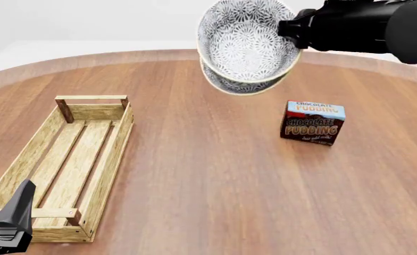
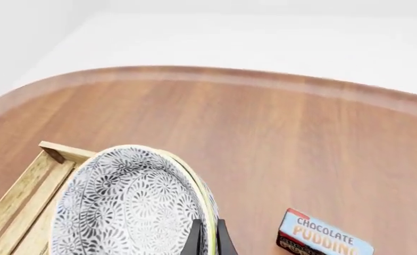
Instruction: Stack the left bowl on the right bowl and place them in the tray.
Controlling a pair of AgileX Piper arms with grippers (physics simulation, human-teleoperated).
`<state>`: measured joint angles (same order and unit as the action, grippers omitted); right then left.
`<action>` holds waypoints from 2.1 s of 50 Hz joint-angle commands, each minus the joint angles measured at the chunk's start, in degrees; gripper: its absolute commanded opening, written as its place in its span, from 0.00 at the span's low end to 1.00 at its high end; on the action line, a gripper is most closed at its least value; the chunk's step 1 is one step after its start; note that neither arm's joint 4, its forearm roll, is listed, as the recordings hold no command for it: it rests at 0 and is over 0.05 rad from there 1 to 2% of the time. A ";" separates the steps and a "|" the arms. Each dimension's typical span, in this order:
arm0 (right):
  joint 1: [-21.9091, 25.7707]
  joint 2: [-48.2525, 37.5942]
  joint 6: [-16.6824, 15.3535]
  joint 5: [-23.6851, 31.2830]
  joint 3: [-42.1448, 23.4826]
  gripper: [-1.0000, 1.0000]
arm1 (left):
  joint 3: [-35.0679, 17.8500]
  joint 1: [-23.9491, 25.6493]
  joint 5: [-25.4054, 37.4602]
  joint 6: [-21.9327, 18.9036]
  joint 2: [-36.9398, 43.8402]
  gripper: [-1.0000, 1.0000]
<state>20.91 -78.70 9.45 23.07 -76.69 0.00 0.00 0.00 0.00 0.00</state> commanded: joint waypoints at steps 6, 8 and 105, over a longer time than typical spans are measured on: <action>3.56 -8.25 0.21 0.12 -10.23 0.00 | 0.00 0.00 0.00 0.00 0.00 1.00; 4.36 -9.49 0.25 0.49 -11.92 0.00 | 0.00 0.00 0.00 0.00 0.00 1.00; 23.23 -61.66 0.86 17.40 -85.43 0.00 | 0.00 0.00 0.00 0.00 0.00 1.00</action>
<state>42.65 -137.95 9.56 41.16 -158.83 0.00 0.00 0.00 0.00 0.00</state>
